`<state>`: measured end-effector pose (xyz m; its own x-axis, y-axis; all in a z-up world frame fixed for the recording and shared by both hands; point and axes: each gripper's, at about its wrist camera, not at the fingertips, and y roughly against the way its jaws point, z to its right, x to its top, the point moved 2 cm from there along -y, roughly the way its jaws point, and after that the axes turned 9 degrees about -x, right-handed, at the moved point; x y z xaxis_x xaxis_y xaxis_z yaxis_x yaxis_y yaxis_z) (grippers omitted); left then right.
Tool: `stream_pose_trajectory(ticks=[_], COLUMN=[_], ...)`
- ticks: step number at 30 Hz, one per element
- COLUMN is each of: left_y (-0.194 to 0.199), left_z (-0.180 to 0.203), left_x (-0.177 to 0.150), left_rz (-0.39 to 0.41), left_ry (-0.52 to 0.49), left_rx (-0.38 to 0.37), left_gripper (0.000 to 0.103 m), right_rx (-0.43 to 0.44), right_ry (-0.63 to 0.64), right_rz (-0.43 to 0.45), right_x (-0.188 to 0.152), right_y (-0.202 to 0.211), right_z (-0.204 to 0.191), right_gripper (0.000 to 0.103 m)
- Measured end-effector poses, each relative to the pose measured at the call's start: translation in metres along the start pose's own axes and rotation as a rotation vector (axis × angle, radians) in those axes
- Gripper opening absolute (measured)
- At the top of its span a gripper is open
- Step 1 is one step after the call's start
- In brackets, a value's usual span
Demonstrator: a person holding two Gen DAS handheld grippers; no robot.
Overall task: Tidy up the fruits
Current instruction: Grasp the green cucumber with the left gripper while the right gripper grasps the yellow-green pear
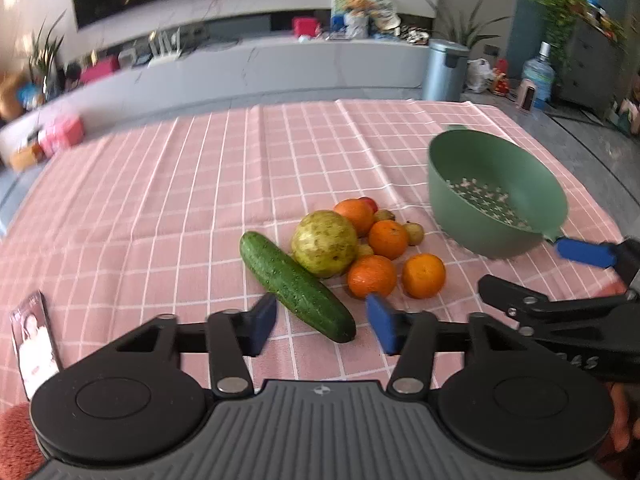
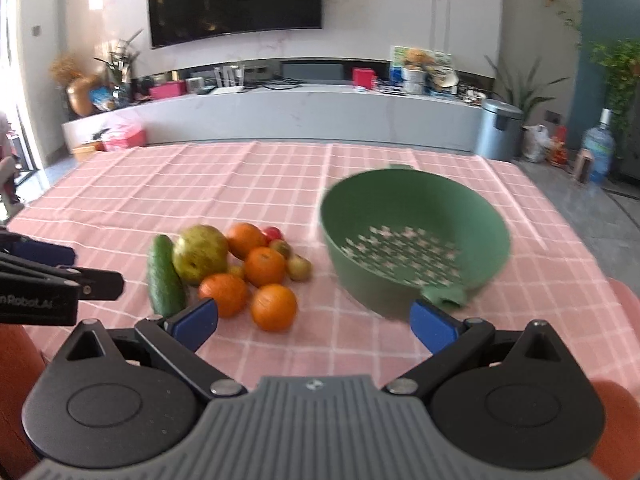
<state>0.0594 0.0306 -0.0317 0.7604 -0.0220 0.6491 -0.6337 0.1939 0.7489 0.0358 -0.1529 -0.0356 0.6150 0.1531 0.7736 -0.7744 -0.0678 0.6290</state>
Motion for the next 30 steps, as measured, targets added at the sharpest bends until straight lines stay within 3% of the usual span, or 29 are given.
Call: stream_pose_trajectory(ticks=[1,3,9,20,26,30], left_y=[-0.004,-0.011,-0.043,-0.079,-0.089,-0.092], left_z=[-0.004,-0.012,-0.043,-0.089,-0.097,-0.098], left_x=[0.003,0.008,0.019,0.029,0.029,0.030], left_rz=[-0.010,-0.024,-0.108,-0.154,-0.160,-0.158], left_ry=[0.022,0.056,0.217,0.414,0.445,0.446], left_rx=[0.003,0.011,-0.016,-0.053,-0.080,-0.099], left_gripper=[0.049,0.043,0.041,0.041,0.041,0.041], right_rx=[0.017,0.054,0.183,0.299,0.329,0.330], right_ry=[0.011,0.028,0.053,0.095,0.111,0.151], right_rz=[-0.007,-0.027,-0.083,-0.146,-0.167,-0.167], right_x=[0.003,0.007,0.022,0.046,0.049,0.049], right_y=[-0.005,-0.018,-0.053,-0.108,-0.125,-0.133], right_z=[-0.003,-0.011,-0.034,-0.070,-0.083,-0.092], right_gripper=[0.083,0.073,0.053,0.051,0.052,0.057])
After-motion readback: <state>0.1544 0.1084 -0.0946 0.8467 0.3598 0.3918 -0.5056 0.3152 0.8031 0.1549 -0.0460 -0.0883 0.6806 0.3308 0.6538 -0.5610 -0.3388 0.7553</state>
